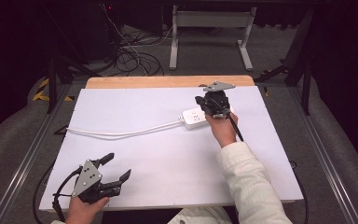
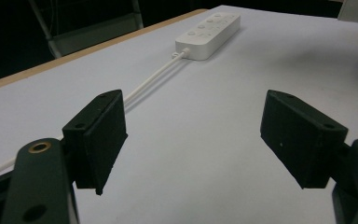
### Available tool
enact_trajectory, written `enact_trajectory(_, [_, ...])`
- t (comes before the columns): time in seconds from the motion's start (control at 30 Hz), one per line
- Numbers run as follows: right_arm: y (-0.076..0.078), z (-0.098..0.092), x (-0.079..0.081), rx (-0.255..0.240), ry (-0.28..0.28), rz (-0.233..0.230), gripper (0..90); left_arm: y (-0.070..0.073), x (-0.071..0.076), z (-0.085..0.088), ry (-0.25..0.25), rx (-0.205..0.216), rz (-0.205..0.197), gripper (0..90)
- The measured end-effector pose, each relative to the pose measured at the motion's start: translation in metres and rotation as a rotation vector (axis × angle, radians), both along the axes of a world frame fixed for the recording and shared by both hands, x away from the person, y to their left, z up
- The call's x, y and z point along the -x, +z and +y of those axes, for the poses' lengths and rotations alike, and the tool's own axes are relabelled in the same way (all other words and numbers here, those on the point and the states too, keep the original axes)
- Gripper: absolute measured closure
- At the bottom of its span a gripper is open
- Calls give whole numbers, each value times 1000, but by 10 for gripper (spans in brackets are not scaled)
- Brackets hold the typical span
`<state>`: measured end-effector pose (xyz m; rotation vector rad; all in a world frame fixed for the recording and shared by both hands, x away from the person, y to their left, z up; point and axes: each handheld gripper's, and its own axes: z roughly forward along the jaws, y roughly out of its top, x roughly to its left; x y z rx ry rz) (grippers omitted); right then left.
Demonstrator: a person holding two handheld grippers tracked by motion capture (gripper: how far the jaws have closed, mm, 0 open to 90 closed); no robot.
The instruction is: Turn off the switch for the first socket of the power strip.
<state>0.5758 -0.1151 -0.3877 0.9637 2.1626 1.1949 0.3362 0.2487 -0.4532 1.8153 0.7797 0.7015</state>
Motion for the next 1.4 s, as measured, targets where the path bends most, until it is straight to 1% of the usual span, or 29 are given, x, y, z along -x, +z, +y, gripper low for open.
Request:
enact_trajectory(0.03, [0,0,0,0,0,0,900,0,0,0,0,-2,2,229])
enact_trajectory(0.07, [3,0,2,1,11,-2,900,0,0,0,2,-1,0,229])
enact_trajectory(0.1, [4,0,3,0,16,-5,879,0,0,1,0,-1,0,229])
enact_trajectory(0.13, [5,0,4,-4,18,-8,834,0,0,1,0,-1,0,229])
enact_trajectory(0.2, [7,-2,7,-9,28,-7,796,0,0,1,3,0,0,229])
enact_trajectory(0.3, [11,-3,13,-24,47,3,686,0,0,1,4,0,0,229])
enact_trajectory(0.33, [13,-4,16,-27,55,2,663,0,1,1,4,0,1,229])
enact_trajectory(0.37, [13,-4,16,-27,55,2,663,0,1,1,4,0,1,229])
enact_trajectory(0.4, [16,-6,21,-40,76,3,604,0,1,1,7,10,5,229])
enact_trajectory(0.43, [18,-7,24,-42,86,7,579,0,1,1,7,9,4,229])
enact_trajectory(0.47, [20,-9,27,-51,89,10,557,0,1,1,7,9,4,229])
enact_trajectory(0.5, [22,-11,30,-56,98,6,536,0,1,1,8,1,-2,229])
enact_trajectory(0.6, [26,-18,41,-82,112,7,459,0,1,1,8,8,2,229])
enact_trajectory(0.67, [29,-24,47,-99,124,13,427,0,1,1,7,7,2,229])
enact_trajectory(0.7, [30,-26,50,-99,135,17,409,0,1,1,6,-3,0,228])
enact_trajectory(0.77, [32,-31,57,-99,147,12,410,0,1,1,7,-3,-1,229])
enact_trajectory(0.8, [32,-31,57,-99,147,12,410,0,1,1,7,-3,-1,229])
enact_trajectory(0.83, [33,-35,65,-89,163,10,402,0,1,1,9,4,2,229])
enact_trajectory(0.93, [33,-40,77,-77,182,2,370,0,1,1,9,-1,-1,229])
enact_trajectory(0.97, [33,-40,77,-77,182,2,370,0,1,1,7,-2,-1,229])
enact_trajectory(1.0, [33,-44,85,-77,195,-3,357,0,1,1,8,-4,-2,229])
enact_trajectory(1.1, [33,-50,97,-78,221,-18,352,0,1,0,8,-4,-2,229])
enact_trajectory(1.17, [32,-54,104,-80,236,-24,338,0,1,0,10,4,2,229])
enact_trajectory(1.23, [29,-58,110,-81,250,-18,313,0,2,0,9,5,4,229])
enact_trajectory(1.3, [26,-61,116,-82,252,-25,285,0,1,0,9,0,2,229])
enact_trajectory(1.4, [20,-67,124,-96,262,-17,252,0,2,0,10,6,4,229])
